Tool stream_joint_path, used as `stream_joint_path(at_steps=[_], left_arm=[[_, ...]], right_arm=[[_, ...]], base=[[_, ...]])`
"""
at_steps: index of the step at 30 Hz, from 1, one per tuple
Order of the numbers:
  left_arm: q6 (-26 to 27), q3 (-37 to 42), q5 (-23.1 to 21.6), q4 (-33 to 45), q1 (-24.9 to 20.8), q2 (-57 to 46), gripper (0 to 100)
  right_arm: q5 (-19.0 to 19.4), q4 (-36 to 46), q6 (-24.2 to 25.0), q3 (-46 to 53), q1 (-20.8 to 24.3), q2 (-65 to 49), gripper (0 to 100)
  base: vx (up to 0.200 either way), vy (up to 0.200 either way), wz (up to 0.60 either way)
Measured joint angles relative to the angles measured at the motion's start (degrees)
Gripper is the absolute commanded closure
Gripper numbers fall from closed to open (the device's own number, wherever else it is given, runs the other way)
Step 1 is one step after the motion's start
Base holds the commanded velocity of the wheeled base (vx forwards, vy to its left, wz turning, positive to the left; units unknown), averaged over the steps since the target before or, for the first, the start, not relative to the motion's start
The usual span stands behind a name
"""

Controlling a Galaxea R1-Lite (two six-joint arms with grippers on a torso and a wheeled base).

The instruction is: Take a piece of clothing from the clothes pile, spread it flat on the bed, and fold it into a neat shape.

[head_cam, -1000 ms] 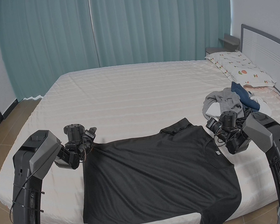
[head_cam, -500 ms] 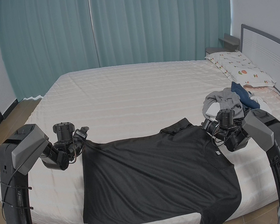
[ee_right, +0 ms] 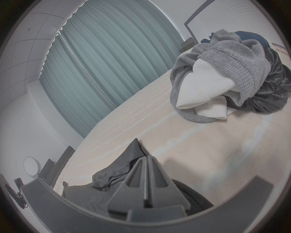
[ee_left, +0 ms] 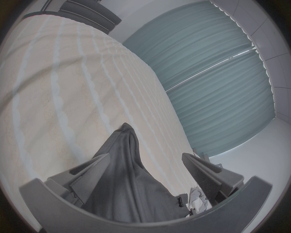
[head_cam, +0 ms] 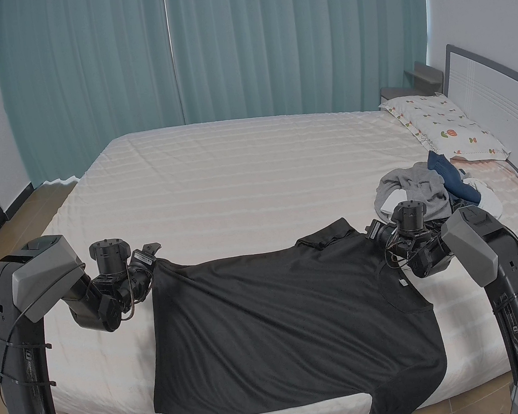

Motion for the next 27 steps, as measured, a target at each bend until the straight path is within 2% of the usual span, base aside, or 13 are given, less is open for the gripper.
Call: stream_joint_path(at_steps=[7,8,25,26,27], left_arm=[[-0.06,2.19,-0.62,-0.61,0.72,0.02,0],[-0.09,2.26,-0.62,-0.61,0.77,0.02,0],[-0.02,3.33,-0.65,-1.58,0.83,0.07,0],[-0.02,3.35,-0.62,-1.58,0.83,0.07,0],[-0.02,3.38,-0.65,-1.58,0.83,0.10,0]], right_arm=[[-0.12,-0.24,0.00,0.99,-0.85,-1.11,100],[-0.15,-0.24,-0.02,1.34,-0.96,-1.38,0],[0.46,-0.57,-0.35,3.80,0.20,-1.85,0],[0.43,-0.51,-0.37,3.68,0.26,-1.60,100],[0.43,-0.49,-0.37,3.61,0.33,-1.40,100]], base=[[0.000,0.000,0.00],[0.000,0.000,0.00],[0.000,0.000,0.00],[0.000,0.000,0.00],[0.000,0.000,0.00]])
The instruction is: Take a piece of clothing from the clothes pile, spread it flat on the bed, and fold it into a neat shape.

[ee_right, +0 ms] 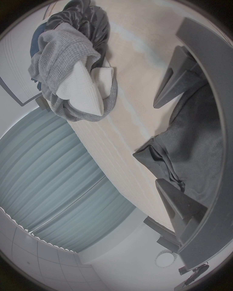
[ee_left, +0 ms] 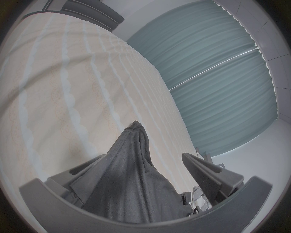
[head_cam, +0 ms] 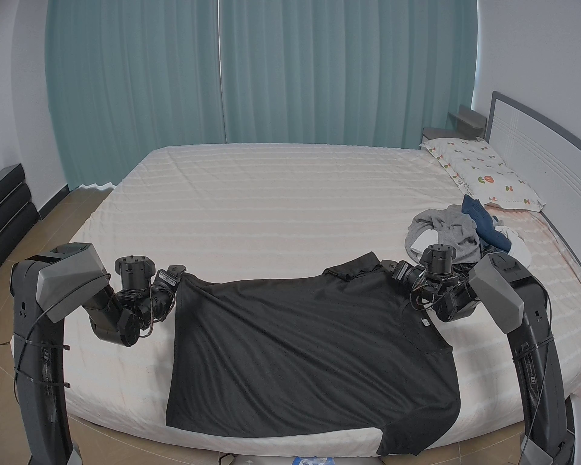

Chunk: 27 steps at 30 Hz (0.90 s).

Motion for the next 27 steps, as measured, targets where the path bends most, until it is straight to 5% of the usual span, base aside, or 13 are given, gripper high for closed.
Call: stream_joint_path(at_steps=[27], left_arm=[[0.55,0.20,0.21,-2.50,-0.04,0.06,0]], right_arm=[[-3.15,-0.63,0.55,-6.47,-3.80,1.10,100]], base=[[0.000,0.000,0.00]])
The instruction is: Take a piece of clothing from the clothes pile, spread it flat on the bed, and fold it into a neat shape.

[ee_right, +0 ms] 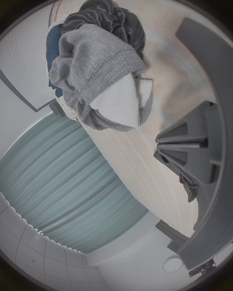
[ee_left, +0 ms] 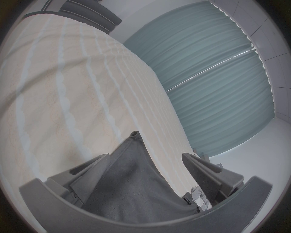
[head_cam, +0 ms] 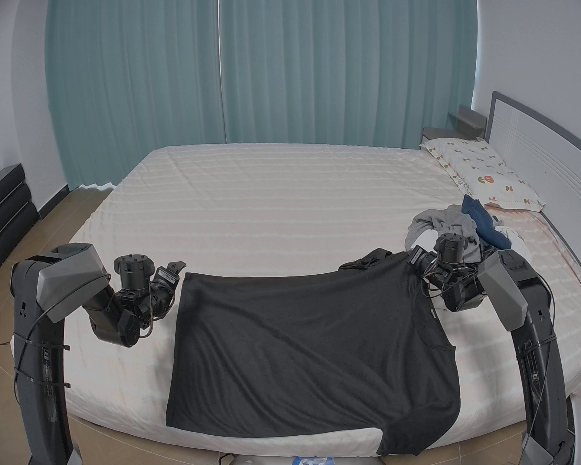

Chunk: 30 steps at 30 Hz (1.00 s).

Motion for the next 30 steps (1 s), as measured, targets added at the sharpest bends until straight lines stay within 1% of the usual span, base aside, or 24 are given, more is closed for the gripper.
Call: stream_joint_path(at_steps=[3,9,13,21,22,30], left_arm=[[0.07,0.65,-0.02,-1.26,-0.11,0.11,0],[0.10,1.08,-0.10,-1.39,-0.24,0.22,0],[0.10,1.16,-0.11,-1.40,-0.22,0.26,0],[0.18,1.50,-0.11,-1.50,-0.22,0.30,0],[0.16,1.55,-0.11,-1.51,-0.22,0.30,0],[0.24,2.29,-0.24,-1.83,-0.28,0.22,0]], right_arm=[[-0.29,0.02,0.00,-0.69,-0.44,0.35,100],[-1.04,0.00,-0.02,-1.58,-0.77,1.18,100],[-2.55,-0.05,-0.05,-3.15,-0.88,1.73,100],[-3.08,-0.05,-0.05,-4.50,-0.88,2.60,100],[-3.21,0.02,-0.05,-4.53,-0.90,2.67,0],[-3.28,-0.20,-0.35,-2.68,-0.82,2.49,0]], base=[[0.000,0.000,0.00],[0.000,0.000,0.00],[0.000,0.000,0.00],[0.000,0.000,0.00],[0.000,0.000,0.00],[0.000,0.000,0.00]])
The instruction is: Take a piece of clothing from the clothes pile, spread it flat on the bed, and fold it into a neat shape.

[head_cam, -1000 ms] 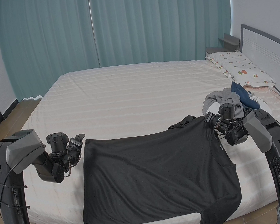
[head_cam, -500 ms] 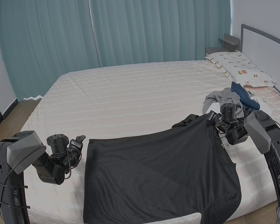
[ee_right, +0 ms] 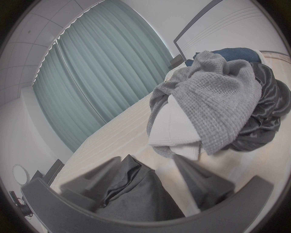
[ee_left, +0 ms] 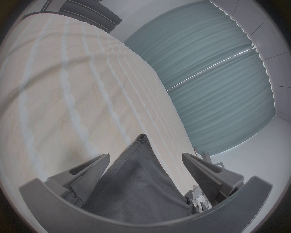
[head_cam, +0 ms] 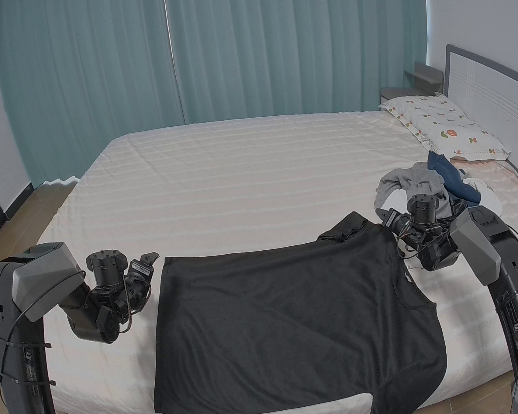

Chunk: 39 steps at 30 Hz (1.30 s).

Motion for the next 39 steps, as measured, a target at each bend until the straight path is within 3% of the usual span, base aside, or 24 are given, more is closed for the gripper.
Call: stream_joint_path(at_steps=[7,14,28,32,39], left_arm=[[0.11,1.88,-0.71,-1.58,-0.07,-0.46,0],[0.79,5.42,-2.44,-3.91,-0.11,-2.62,0],[1.80,18.16,-5.66,-6.68,-0.74,-10.47,0],[1.94,24.45,-7.00,-9.06,-1.48,-12.48,0],[2.40,36.28,-10.46,-15.53,-3.39,-14.86,0]], right_arm=[[0.27,-3.78,0.04,8.08,-0.10,-3.29,0],[1.48,-10.26,0.28,26.44,-0.28,-10.67,0],[3.50,-32.76,2.72,66.24,0.21,-24.23,0],[4.57,-37.46,5.21,77.73,0.62,-27.32,0],[9.96,-42.18,12.92,91.38,1.65,-31.21,0]], base=[[0.000,0.000,0.00],[0.000,0.000,0.00],[0.000,0.000,0.00],[0.000,0.000,0.00],[0.000,0.000,0.00]])
